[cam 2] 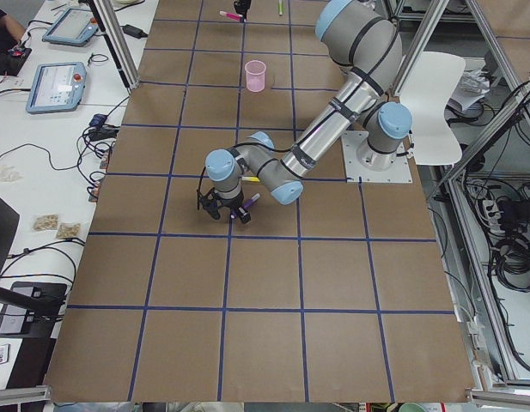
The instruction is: Insert purple and pink pens into pink cup
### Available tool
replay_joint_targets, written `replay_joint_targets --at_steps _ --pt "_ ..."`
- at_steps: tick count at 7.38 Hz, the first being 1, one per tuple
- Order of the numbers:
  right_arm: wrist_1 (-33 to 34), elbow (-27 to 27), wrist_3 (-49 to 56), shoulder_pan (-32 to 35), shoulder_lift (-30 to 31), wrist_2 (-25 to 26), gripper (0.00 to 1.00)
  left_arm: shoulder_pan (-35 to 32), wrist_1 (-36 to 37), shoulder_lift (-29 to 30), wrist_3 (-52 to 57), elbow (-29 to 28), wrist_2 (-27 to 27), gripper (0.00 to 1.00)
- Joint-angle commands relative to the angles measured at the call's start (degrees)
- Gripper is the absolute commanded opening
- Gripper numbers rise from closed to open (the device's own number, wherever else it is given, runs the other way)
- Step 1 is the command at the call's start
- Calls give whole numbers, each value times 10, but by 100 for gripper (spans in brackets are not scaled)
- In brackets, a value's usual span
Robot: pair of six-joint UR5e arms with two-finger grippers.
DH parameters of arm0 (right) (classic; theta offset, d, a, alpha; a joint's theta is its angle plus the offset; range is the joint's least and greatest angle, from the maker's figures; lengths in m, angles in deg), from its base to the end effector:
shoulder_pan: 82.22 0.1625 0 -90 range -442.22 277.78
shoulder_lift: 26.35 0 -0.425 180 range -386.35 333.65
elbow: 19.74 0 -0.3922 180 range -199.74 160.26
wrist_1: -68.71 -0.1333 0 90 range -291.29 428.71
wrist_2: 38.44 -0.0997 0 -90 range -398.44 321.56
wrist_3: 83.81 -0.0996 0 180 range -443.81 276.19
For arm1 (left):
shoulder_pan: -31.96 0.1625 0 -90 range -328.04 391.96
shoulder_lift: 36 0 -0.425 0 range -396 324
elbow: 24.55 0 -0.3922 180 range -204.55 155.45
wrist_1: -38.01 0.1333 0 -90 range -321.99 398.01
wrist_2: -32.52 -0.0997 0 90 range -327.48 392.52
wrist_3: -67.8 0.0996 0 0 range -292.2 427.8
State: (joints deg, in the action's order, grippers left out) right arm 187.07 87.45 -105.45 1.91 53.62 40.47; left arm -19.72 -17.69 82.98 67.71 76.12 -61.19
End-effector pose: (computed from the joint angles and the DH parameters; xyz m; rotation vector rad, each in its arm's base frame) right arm 0.0980 -0.5373 0.3059 0.6980 2.8633 0.0102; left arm 0.2712 -0.5477 0.1758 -1.0174 2.9351 0.1701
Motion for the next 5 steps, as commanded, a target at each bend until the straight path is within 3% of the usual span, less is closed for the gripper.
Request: replay_joint_targets --at_steps 1,2,3,4,5 --pt "-1 -35 -227 132 1 -81 0 0 2 4 3 1 -1 55" --pt "-1 -37 -332 166 -5 -145 0 0 2 6 3 0 -1 47" --pt "-4 -37 -377 182 -3 -176 0 0 2 6 3 0 0 7" --pt "-19 -38 -428 202 -6 -211 0 0 2 6 0 0 0 0" --pt "-54 -41 -477 201 -16 -291 0 0 3 6 3 -1 1 0"
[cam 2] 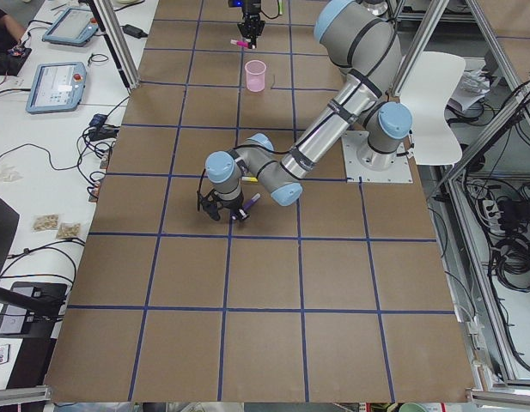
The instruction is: Insert purple and pink pens into pink cup
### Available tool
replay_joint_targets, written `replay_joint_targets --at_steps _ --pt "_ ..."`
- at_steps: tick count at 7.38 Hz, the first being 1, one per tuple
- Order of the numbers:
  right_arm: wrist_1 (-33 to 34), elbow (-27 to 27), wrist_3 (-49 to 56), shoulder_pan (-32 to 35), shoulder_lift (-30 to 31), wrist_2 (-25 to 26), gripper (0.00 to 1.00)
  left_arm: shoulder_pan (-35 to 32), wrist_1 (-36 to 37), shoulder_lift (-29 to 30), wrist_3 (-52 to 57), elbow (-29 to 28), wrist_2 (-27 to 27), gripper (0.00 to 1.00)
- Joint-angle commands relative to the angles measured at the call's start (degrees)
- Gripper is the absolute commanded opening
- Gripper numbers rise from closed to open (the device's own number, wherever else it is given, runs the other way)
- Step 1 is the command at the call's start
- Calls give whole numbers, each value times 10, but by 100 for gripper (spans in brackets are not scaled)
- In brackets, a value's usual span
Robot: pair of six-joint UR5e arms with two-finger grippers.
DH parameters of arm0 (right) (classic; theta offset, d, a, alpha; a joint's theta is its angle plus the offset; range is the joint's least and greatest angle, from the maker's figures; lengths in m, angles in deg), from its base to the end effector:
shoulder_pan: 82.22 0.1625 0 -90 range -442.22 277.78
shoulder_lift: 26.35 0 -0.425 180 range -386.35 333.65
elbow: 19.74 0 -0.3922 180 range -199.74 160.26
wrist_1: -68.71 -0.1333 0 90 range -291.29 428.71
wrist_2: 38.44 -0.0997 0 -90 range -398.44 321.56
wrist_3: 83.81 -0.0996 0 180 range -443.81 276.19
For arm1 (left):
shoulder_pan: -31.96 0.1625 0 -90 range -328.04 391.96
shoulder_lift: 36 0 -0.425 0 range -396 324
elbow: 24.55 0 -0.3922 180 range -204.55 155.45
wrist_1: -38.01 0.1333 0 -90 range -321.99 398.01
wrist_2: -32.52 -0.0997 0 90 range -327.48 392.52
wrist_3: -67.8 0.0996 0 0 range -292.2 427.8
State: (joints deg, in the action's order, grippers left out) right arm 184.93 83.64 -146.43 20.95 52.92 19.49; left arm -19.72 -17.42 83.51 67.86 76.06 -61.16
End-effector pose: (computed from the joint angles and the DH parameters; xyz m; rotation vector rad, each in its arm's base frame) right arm 0.3043 -0.4832 0.3392 1.0937 2.4087 0.4285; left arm 0.2718 -0.5485 0.1711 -1.0139 2.9379 0.1751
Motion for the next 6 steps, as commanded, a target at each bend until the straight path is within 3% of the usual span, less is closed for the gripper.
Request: replay_joint_targets --at_steps 1,3,6 --pt "-61 -2 -72 10 -9 -91 0 -1 7 -9 -2 -2 3 0" --pt "-73 2 -80 7 -14 -91 0 -23 5 -37 -2 -36 8 0" --pt "-70 -3 -76 -8 -51 -92 0 -113 5 -93 -8 -89 6 0"
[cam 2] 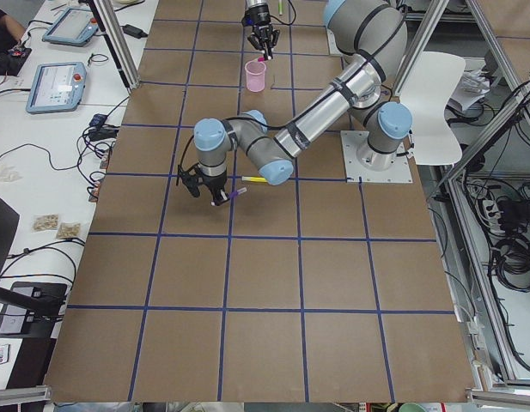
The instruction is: Insert purple and pink pens into pink cup
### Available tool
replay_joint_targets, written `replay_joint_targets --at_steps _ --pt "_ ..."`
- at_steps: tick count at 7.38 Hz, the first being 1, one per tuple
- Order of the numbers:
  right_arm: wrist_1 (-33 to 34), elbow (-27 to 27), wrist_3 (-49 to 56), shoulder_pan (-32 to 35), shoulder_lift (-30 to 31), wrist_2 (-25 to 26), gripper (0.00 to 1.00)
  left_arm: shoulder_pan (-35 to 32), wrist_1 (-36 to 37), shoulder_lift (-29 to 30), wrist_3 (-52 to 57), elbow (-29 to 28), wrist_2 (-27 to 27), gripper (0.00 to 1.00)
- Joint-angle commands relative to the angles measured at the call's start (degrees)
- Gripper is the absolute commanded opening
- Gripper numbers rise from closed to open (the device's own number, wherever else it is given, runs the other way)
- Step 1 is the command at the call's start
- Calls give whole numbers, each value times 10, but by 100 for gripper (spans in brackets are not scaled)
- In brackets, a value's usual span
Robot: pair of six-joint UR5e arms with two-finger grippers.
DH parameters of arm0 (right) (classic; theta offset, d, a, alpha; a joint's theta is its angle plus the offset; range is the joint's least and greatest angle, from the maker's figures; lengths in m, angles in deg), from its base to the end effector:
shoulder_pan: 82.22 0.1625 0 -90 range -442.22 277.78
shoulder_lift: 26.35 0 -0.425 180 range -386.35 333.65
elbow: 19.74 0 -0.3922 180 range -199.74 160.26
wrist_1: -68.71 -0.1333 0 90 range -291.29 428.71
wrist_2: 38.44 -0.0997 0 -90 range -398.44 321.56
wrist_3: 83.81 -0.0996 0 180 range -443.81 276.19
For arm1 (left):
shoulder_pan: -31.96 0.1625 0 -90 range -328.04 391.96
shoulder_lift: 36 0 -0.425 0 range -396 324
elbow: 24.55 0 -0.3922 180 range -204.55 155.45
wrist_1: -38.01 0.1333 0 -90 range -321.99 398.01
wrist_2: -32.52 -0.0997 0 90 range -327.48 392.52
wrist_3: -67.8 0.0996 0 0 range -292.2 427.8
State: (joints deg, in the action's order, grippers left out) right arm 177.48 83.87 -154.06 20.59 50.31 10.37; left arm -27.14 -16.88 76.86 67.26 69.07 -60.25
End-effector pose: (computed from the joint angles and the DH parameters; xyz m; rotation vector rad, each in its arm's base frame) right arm 0.3127 -0.4783 0.3099 1.3029 2.2332 0.7823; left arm 0.2131 -0.6063 0.2958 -0.8314 2.9334 -0.2027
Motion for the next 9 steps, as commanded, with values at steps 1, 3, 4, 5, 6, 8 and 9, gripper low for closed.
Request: replay_joint_targets --at_steps 1,3,4,5,6,8,9 --pt "6 -5 3 -5 -41 -1 0 -67 0 -42 -28 -20 -6 0" --pt "14 -4 6 -6 -42 -1 10 -122 1 -57 -103 -20 -34 0" --pt "14 -3 7 -10 -42 2 32 -151 1 -63 -106 -20 -84 0" --pt "29 -4 7 -22 -42 10 60 -179 1 -72 -131 -21 -88 0" --pt "47 -5 26 -41 -42 50 80 -206 3 -74 -185 -20 -87 0" --pt "44 -13 63 -76 -36 69 84 -281 28 -76 -275 -19 -89 0" --pt "23 -51 73 -101 -34 80 84 -331 59 -71 -326 -19 -90 0"
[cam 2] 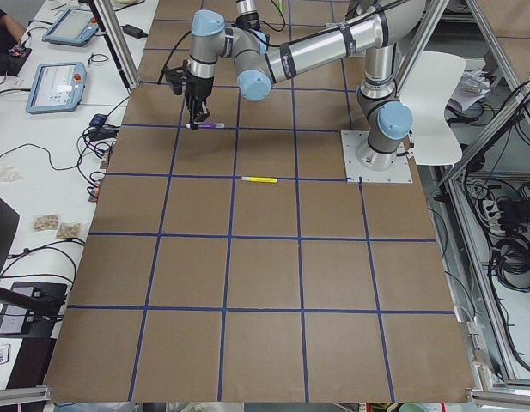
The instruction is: Insert purple and pink pens into pink cup
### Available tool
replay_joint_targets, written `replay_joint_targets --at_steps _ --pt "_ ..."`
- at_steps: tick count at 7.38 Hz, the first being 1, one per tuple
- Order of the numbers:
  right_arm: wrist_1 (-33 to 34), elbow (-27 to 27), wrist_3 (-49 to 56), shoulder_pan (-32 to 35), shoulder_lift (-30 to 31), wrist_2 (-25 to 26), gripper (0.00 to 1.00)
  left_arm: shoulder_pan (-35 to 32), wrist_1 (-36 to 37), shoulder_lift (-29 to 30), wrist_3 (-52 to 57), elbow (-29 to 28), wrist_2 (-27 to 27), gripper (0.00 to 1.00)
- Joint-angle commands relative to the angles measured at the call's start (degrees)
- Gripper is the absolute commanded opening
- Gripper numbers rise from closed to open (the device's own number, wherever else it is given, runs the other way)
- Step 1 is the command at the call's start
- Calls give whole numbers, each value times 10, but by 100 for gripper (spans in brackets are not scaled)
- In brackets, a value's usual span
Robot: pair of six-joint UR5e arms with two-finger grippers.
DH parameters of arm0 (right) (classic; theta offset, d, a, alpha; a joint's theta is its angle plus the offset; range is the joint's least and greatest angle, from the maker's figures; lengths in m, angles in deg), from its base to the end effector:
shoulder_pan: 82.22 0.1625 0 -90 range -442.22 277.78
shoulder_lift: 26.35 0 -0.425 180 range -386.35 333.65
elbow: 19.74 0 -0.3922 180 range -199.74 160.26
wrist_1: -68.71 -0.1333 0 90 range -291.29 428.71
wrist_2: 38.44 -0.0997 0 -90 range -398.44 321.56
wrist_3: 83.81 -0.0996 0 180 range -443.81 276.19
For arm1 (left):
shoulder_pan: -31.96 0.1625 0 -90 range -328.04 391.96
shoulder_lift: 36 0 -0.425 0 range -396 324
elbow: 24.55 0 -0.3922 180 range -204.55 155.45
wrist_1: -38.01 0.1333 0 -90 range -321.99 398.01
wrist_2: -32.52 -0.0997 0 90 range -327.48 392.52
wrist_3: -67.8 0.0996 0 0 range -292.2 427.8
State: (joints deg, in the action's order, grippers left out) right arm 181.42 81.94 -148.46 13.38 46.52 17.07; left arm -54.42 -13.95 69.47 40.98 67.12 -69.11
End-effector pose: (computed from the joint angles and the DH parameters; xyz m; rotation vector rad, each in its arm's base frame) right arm 0.2434 -0.5381 0.2874 1.3429 2.2822 0.5882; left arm -0.0741 -0.6220 0.4009 -0.8305 2.8407 -0.5952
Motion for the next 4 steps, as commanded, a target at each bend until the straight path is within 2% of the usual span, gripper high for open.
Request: replay_joint_targets --at_steps 1,3,4 --pt "-97 -88 77 -44 3 60 87 -107 73 14 -112 8 -17 0" --pt "-223 -181 246 -84 1 215 97 -197 87 24 -207 12 -70 0" --pt "-248 -196 345 -128 3 275 100 -241 86 28 -254 15 -100 0"
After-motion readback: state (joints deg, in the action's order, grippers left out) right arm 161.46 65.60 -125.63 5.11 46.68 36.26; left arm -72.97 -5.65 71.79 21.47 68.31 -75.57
